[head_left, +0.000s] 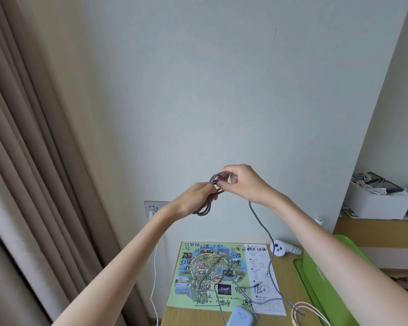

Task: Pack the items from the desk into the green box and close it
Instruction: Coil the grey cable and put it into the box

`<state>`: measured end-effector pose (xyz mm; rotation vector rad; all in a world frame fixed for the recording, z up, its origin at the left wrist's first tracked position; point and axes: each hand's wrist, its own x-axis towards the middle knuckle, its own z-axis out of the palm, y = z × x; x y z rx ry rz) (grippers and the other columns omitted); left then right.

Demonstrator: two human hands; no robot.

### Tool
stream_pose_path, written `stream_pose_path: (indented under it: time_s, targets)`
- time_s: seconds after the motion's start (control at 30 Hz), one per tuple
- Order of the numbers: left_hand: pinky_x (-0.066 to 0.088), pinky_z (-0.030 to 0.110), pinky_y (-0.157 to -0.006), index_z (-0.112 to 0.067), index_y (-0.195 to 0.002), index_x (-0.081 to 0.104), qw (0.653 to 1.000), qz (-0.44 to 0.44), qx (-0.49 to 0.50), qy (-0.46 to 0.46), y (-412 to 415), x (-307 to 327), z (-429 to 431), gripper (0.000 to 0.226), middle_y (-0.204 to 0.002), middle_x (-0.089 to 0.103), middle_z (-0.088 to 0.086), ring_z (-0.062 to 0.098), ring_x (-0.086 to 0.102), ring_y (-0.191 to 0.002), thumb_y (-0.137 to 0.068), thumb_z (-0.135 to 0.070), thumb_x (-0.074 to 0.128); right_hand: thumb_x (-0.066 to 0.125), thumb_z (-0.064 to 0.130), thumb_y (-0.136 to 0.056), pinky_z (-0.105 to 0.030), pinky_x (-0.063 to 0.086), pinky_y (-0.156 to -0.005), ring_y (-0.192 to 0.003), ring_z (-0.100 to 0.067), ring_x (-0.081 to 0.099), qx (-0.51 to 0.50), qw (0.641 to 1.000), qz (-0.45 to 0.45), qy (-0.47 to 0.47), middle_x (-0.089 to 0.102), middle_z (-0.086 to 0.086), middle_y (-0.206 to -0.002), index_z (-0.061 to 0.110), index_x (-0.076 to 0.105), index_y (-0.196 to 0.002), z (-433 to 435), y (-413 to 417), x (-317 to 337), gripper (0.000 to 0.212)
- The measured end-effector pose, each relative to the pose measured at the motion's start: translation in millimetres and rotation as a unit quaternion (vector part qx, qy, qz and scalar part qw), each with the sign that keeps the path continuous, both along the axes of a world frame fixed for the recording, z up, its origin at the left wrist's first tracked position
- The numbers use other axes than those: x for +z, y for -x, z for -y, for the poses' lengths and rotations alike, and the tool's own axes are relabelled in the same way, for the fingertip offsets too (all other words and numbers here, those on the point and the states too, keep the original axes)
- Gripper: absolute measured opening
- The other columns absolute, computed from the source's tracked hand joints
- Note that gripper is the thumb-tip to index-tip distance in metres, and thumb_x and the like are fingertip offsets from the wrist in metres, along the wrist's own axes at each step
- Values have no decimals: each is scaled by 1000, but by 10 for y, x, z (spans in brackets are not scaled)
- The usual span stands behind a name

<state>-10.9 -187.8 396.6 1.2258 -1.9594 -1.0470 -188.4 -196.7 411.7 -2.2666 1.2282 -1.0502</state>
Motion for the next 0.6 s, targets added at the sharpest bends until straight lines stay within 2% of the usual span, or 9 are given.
stream_pose_path:
  time_s: [0.13, 0.33, 0.47, 0.6]
  targets:
    - [25, 23, -50, -15, -81, 62, 1000, -7, -9, 1, -47, -6, -1, 24, -67, 41, -2, 10, 33, -52, -97, -22, 46, 58, 27, -88, -27, 30, -52, -50, -7, 36, -32, 998, -50, 21, 43, 10, -51, 12, 60, -74, 66, 47, -47, 21]
    - [31, 16, -50, -13, -93, 60, 998, 21, -54, -10, -44, 1, -32, 23, -72, 40, 1, 9, 36, -52, -101, -26, 43, 55, 20, -89, -32, 29, -56, -55, -16, 35, 0, 998, -45, -49, 46, -3, -59, 0, 52, -66, 95, 91, -45, 30]
    - [34, 12, -48, -16, -88, 56, 996, 51, -74, -24, 17, -25, -83, 33, -69, 42, -3, 2, 39, -45, -104, -36, 35, 56, 18, -87, -30, 35, -58, -58, -13, 44, 33, 993, -35, -108, 53, 1, -58, -1, 55, -66, 98, 124, -3, 28]
    - [33, 18, -50, -16, -79, 52, 995, 54, -78, -17, 43, -21, -90, 37, -66, 41, -2, 5, 37, -47, -106, -29, 30, 65, 28, -88, -17, 27, -47, -51, -5, 38, 55, 983, 28, -171, 48, 8, -56, 4, 66, -76, 90, 219, -40, 26]
